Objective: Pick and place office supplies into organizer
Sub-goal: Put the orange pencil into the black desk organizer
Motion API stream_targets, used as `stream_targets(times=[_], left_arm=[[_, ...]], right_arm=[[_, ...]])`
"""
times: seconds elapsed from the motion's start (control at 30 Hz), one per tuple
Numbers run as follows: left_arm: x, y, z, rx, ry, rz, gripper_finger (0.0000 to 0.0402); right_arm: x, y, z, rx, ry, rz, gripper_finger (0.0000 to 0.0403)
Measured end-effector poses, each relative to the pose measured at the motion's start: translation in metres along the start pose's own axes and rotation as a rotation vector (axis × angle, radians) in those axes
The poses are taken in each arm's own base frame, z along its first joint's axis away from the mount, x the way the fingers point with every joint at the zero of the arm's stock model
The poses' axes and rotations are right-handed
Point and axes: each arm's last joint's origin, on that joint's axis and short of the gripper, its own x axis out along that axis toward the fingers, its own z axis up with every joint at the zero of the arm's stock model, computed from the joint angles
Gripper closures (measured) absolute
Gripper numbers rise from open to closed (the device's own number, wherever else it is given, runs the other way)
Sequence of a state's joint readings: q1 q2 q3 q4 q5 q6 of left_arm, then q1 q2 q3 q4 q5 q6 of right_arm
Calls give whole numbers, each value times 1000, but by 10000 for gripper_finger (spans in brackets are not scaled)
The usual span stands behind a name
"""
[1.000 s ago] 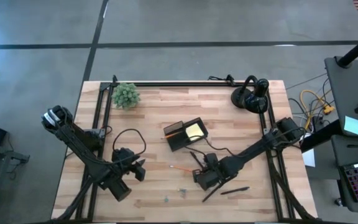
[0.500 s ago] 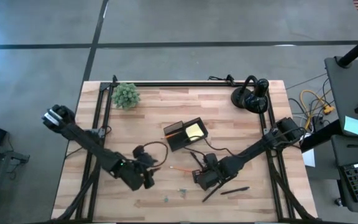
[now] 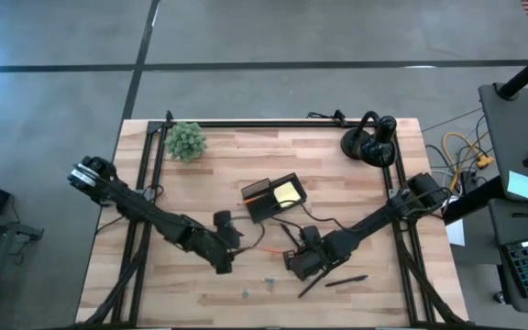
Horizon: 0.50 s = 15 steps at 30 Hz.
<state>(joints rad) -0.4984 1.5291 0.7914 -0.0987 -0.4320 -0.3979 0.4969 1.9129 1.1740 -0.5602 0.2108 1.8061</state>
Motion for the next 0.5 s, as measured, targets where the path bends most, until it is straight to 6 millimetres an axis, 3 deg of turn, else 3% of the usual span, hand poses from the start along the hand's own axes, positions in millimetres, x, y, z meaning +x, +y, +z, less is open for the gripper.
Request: stream_targets(times=[0.3, 0.5], left_arm=[[17, -1, 0, 88, -26, -5, 190], [23, -2, -2, 86, -7, -43, 223]], right_arm=[[0, 0, 0, 23, -2, 0, 394], [0, 0, 0, 25, -2, 0, 394]])
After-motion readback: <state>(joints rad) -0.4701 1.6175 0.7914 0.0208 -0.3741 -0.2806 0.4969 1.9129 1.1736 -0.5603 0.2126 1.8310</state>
